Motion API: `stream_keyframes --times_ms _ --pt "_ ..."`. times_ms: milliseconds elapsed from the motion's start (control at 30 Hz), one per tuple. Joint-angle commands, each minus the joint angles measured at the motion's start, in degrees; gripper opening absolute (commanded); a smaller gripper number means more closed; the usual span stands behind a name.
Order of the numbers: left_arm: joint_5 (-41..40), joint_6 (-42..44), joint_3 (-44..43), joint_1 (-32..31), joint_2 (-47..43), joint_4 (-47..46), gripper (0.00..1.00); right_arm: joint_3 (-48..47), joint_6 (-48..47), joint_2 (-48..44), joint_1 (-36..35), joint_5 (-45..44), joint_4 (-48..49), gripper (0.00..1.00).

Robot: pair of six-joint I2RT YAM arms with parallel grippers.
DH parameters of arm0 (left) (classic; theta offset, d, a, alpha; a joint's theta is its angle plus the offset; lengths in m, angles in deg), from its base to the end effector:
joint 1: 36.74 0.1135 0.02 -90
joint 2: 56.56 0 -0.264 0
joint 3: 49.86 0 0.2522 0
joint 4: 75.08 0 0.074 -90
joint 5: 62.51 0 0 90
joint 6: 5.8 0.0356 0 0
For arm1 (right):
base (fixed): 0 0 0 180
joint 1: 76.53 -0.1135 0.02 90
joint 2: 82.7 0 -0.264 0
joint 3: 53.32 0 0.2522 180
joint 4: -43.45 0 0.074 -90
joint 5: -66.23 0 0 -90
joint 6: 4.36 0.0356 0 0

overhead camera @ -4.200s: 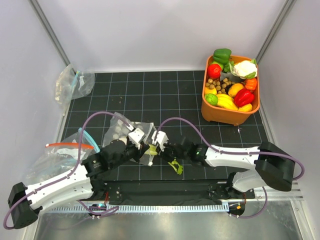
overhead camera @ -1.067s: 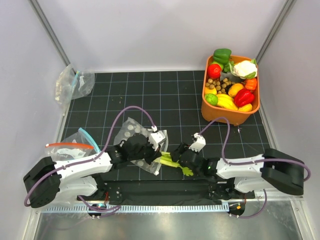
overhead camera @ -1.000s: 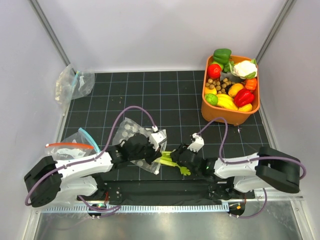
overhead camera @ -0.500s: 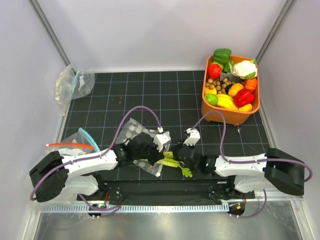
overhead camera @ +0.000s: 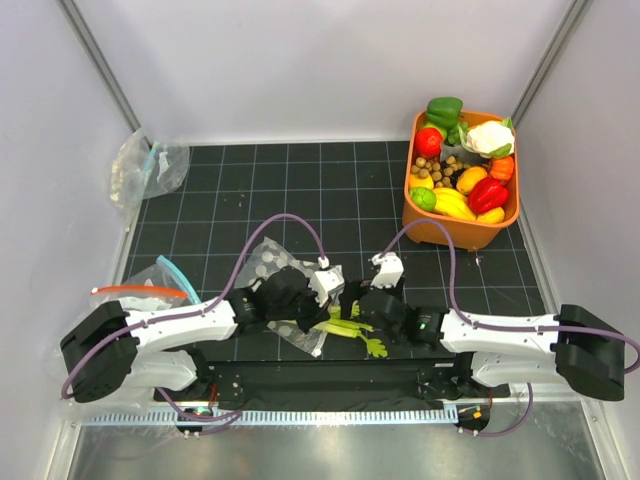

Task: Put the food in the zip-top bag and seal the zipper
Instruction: Adjust the zipper food storage bag at the center of the board.

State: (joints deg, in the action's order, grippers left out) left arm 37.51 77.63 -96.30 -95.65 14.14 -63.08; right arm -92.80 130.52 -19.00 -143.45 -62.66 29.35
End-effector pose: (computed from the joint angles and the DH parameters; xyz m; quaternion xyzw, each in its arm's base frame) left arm 0.1241 -0.2178 0.1945 0.4273 0.7801 -0.3090 0.3366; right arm 0.1040 0.1870 0.1836 -0.0198 0.8608 0.1724 0.4785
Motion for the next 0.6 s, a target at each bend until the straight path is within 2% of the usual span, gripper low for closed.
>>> stream_keyframes --times_ms 0,100,300,433,500,533,567 --pt "-0.88 1.12 -1.85 -0.32 -1.35 0.44 0.0 -3.1 -12.08 -0.33 0.03 6.88 -4.39 0.98" --pt "-1.58 1.73 -2.21 -0.32 -1.88 1.58 0.0 -3.55 -21.48 -0.33 0.03 13.75 -3.97 0.99" --pt "-1.41 2.61 -1.94 -0.32 -3.02 4.04 0.0 1.72 -28.62 -0.33 0.03 16.13 6.31 1.0" --pt "-0.53 2.79 -2.73 -0.32 -1.79 4.75 0.0 1.72 -28.53 -2.79 0.03 6.05 6.23 0.98" --pt "-0.27 2.96 -3.0 -0.32 -1.09 5.1 0.0 2.16 -31.76 -4.72 0.12 5.24 8.06 0.94" --pt "0.0 2.88 -3.17 -0.32 -1.0 5.1 0.0 2.33 -32.66 -6.47 0.21 4.8 8.77 0.91" --pt "0.09 2.96 -3.17 -0.32 -0.82 5.1 0.0 2.6 -33.71 -7.27 0.55 3.92 10.26 0.83"
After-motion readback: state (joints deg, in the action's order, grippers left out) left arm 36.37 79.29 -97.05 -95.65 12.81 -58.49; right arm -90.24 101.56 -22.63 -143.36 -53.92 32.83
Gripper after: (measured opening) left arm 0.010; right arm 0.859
